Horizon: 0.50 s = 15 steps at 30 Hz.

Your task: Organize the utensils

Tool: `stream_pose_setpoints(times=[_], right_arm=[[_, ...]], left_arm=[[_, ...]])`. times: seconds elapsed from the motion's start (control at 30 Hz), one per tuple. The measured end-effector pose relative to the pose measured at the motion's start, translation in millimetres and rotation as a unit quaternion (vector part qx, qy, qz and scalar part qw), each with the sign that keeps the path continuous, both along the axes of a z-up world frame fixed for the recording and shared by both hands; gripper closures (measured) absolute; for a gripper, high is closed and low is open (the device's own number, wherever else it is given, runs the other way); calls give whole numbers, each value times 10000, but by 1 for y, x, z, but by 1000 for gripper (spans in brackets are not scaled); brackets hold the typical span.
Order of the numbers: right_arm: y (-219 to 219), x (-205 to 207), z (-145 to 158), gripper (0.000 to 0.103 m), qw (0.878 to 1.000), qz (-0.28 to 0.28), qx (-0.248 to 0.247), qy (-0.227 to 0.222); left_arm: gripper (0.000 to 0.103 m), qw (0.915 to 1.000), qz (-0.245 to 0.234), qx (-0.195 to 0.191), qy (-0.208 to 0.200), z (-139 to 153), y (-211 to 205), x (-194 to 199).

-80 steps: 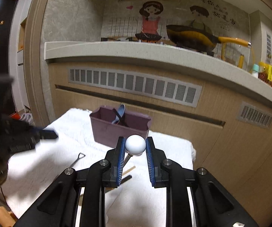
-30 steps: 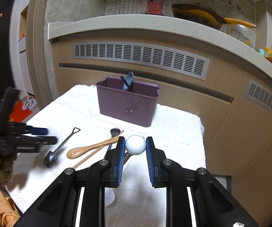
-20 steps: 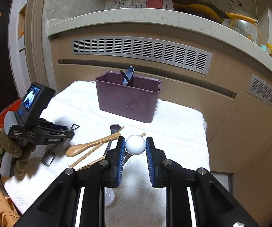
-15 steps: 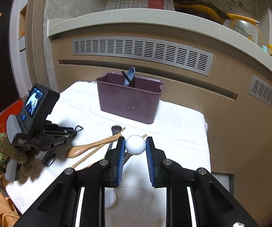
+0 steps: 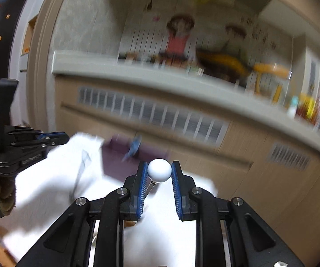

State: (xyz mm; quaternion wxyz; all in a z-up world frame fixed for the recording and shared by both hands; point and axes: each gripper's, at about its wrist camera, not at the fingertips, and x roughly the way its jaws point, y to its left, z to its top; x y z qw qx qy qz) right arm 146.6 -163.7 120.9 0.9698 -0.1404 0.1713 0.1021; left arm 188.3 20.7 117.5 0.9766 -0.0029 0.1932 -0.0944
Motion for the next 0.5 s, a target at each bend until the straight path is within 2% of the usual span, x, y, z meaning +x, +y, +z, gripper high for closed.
stream_pose_setpoints(times=[0.1,0.17,0.23,0.27,0.33,0.4,0.5], right_arm=[[0,17,33,83,9995,-10,31,-322],[-1,29,39,83,9995,3,77,-310],[-2,37,34,83,9997,2,73,-222],[-3,42,25,83,9999,22,66,-99],[-3,46,6,83,9999,57,60,142],[-3,51,-12,83,9991,101,97,406],[-1,56,-40,83,9969,202,89,756]], left_arm=[[102,9997,-23,-42,-222,26,5,14],[100,9999,-157,68,-3,25,5,28],[97,9987,-312,179,367,8,4,40],[94,9965,-409,227,698,-10,3,49],[78,9916,-507,210,1174,-41,1,60],[67,9818,-551,124,1812,-83,4,78],[62,9684,-573,33,2428,-130,2,94]])
